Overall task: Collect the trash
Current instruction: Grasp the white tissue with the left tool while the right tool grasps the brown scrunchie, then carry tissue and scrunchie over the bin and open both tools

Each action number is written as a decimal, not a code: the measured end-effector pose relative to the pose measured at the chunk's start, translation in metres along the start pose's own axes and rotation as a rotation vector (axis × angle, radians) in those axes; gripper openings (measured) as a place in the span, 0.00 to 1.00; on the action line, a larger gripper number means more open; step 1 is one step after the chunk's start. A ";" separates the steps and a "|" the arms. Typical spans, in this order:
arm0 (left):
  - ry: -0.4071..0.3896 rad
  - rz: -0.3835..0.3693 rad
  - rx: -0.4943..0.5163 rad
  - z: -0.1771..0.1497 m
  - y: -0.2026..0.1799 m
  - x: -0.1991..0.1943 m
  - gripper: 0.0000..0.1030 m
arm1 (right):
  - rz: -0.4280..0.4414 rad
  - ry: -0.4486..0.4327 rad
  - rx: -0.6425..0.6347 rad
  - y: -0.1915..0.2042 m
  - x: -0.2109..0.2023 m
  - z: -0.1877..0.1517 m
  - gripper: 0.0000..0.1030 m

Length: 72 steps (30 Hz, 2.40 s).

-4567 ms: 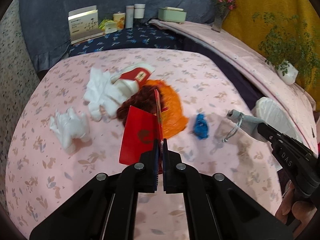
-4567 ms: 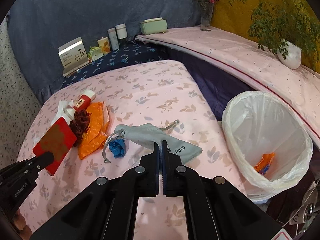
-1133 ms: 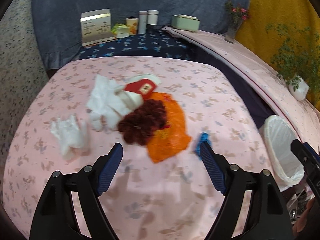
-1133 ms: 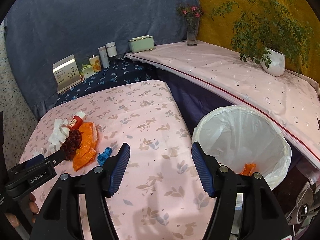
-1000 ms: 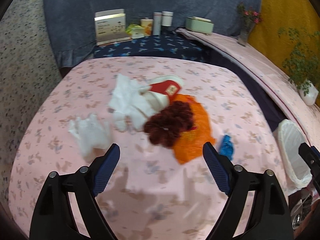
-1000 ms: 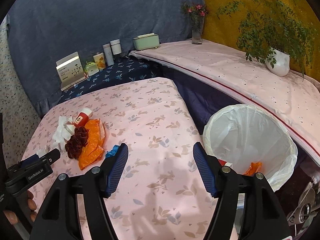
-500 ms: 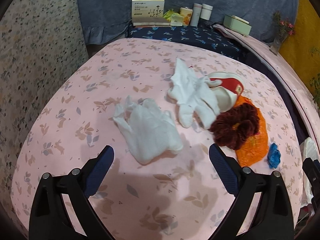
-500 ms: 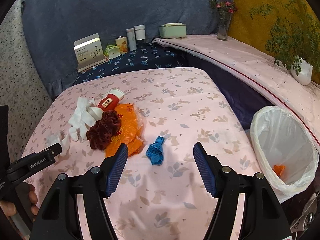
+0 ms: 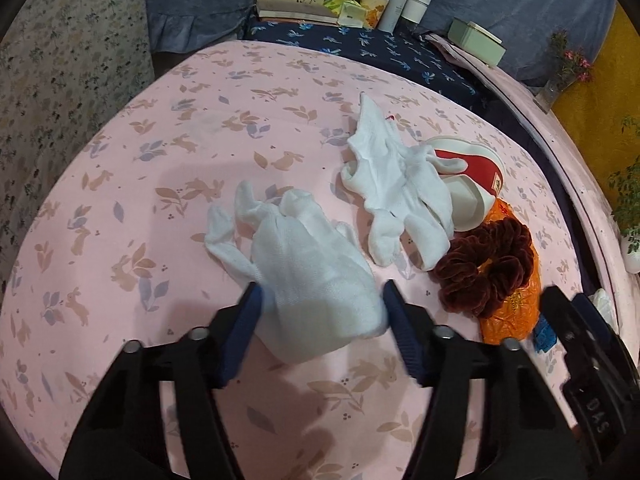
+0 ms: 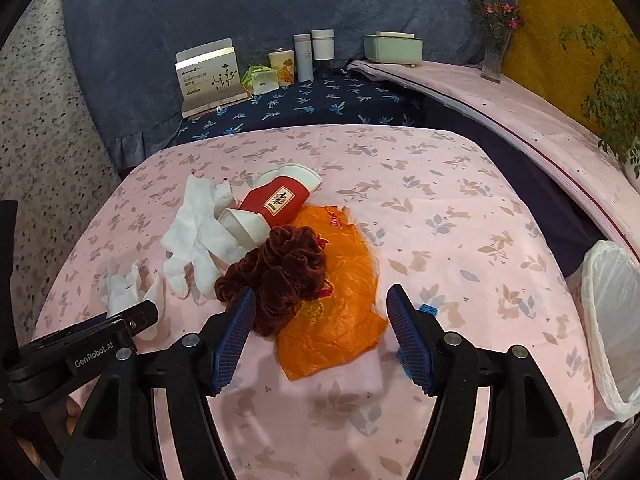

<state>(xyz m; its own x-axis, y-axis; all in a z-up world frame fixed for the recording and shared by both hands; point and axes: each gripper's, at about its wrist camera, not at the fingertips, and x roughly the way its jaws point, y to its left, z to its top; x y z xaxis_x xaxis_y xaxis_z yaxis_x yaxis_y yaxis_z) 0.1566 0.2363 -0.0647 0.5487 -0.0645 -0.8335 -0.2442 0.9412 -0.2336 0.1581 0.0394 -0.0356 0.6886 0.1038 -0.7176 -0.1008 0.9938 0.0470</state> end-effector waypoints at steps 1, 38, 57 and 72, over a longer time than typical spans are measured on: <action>0.003 -0.008 0.005 0.000 -0.001 0.001 0.44 | 0.001 0.003 -0.005 0.003 0.004 0.001 0.63; -0.070 -0.130 0.170 -0.008 -0.102 -0.052 0.19 | 0.049 -0.091 0.070 -0.053 -0.043 0.017 0.17; -0.080 -0.189 0.397 -0.053 -0.230 -0.078 0.19 | -0.067 -0.202 0.194 -0.176 -0.116 0.002 0.17; -0.049 -0.309 0.585 -0.098 -0.346 -0.076 0.20 | -0.212 -0.208 0.323 -0.293 -0.142 -0.036 0.17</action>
<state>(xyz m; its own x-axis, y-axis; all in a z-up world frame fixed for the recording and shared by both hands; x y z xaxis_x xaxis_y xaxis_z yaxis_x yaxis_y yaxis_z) 0.1210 -0.1164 0.0306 0.5630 -0.3578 -0.7449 0.3967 0.9078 -0.1363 0.0637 -0.2677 0.0278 0.8031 -0.1306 -0.5814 0.2652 0.9521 0.1525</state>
